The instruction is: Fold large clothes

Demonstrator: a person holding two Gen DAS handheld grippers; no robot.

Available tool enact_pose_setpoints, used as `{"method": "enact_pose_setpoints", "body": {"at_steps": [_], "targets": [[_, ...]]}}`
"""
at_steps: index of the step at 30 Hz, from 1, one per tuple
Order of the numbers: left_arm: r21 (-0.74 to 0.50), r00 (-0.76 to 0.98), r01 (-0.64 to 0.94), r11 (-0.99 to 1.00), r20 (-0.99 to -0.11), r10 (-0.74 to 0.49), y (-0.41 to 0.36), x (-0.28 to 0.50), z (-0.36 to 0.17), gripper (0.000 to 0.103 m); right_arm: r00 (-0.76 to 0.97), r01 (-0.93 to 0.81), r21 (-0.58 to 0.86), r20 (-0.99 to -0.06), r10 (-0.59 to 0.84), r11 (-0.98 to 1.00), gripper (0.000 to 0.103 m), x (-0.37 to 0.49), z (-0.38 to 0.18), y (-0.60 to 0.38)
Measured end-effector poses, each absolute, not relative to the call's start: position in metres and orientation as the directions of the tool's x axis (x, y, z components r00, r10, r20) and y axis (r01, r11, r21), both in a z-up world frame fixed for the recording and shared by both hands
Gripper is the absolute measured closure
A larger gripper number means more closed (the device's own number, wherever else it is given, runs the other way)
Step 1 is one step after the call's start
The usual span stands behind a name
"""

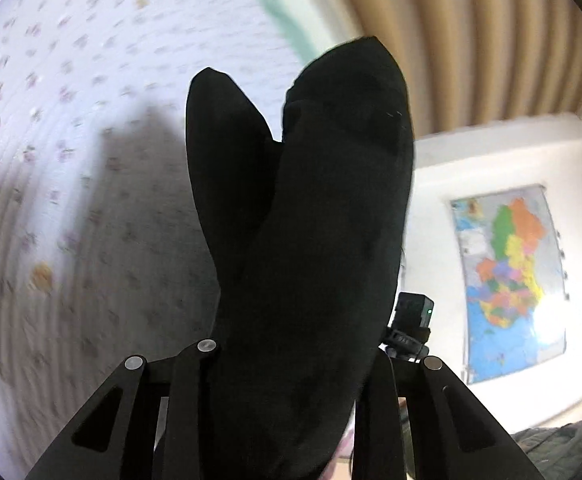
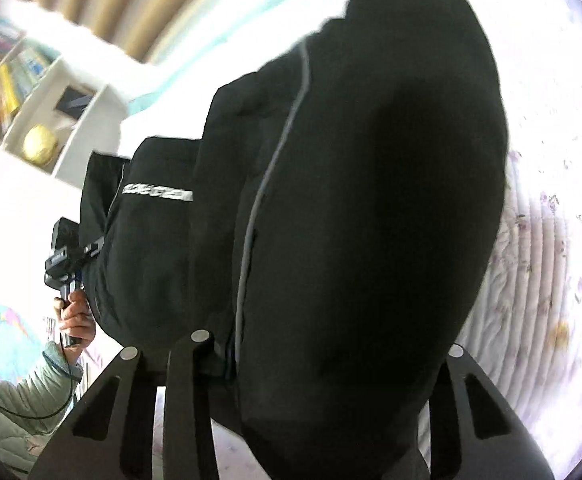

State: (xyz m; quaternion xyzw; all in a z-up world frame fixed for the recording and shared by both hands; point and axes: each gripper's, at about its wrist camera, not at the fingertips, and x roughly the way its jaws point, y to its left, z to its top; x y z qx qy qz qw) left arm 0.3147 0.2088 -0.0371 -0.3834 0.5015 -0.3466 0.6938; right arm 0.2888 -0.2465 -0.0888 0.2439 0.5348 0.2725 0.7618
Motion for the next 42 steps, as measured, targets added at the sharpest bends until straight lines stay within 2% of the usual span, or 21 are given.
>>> {"method": "enact_pose_setpoints", "body": {"at_steps": [6, 13, 22, 27, 30, 32, 33, 35, 36, 39, 42], "targets": [[-0.879, 0.290, 0.164, 0.447, -0.390, -0.874, 0.217, 0.247, 0.020, 0.075, 0.332, -0.193, 0.652, -0.660, 0.674, 0.733, 0.059, 0.264, -0.068, -0.250], [-0.881, 0.275, 0.142, 0.451, -0.402, -0.873, 0.210, 0.176, 0.033, 0.075, 0.281, -0.200, 0.633, -0.694, 0.662, 0.748, 0.059, 0.231, -0.047, -0.273], [-0.887, 0.243, -0.029, 0.461, -0.453, -0.857, 0.233, 0.125, -0.028, 0.075, 0.161, -0.119, 0.610, -0.767, 0.621, 0.784, 0.059, 0.253, -0.090, -0.240], [-0.903, 0.281, -0.126, 0.410, -0.429, -0.859, 0.252, 0.114, -0.063, 0.075, 0.173, -0.049, 0.630, -0.759, 0.628, 0.775, 0.059, 0.264, -0.105, -0.245], [-0.895, 0.283, -0.156, 0.418, -0.446, -0.849, 0.258, 0.114, -0.075, 0.074, 0.173, -0.005, 0.633, -0.762, 0.624, 0.774, 0.058, 0.270, -0.112, -0.242], [-0.882, 0.275, -0.208, 0.422, -0.467, -0.840, 0.263, 0.114, -0.092, 0.069, 0.170, 0.036, 0.633, -0.766, 0.620, 0.773, 0.056, 0.272, -0.124, -0.246], [-0.871, 0.272, -0.241, 0.428, -0.484, -0.832, 0.266, 0.115, -0.101, 0.065, 0.167, 0.077, 0.635, -0.768, 0.618, 0.768, 0.053, 0.274, -0.133, -0.250], [-0.845, 0.265, -0.329, 0.422, -0.511, -0.818, 0.276, 0.116, -0.123, 0.062, 0.159, 0.147, 0.649, -0.760, 0.630, 0.747, 0.046, 0.271, -0.152, -0.266], [-0.847, 0.267, -0.353, 0.396, -0.497, -0.825, 0.282, 0.115, -0.131, 0.060, 0.154, 0.186, 0.668, -0.744, 0.651, 0.720, 0.041, 0.272, -0.162, -0.272], [-0.848, 0.246, -0.389, 0.359, -0.472, -0.847, 0.294, 0.114, -0.136, 0.058, 0.160, 0.258, 0.710, -0.700, 0.696, 0.655, 0.040, 0.276, -0.177, -0.283], [-0.804, 0.210, -0.326, 0.497, -0.574, -0.791, 0.299, 0.119, -0.108, 0.058, 0.160, 0.257, 0.662, -0.747, 0.645, 0.704, 0.035, 0.274, -0.165, -0.294]]}}
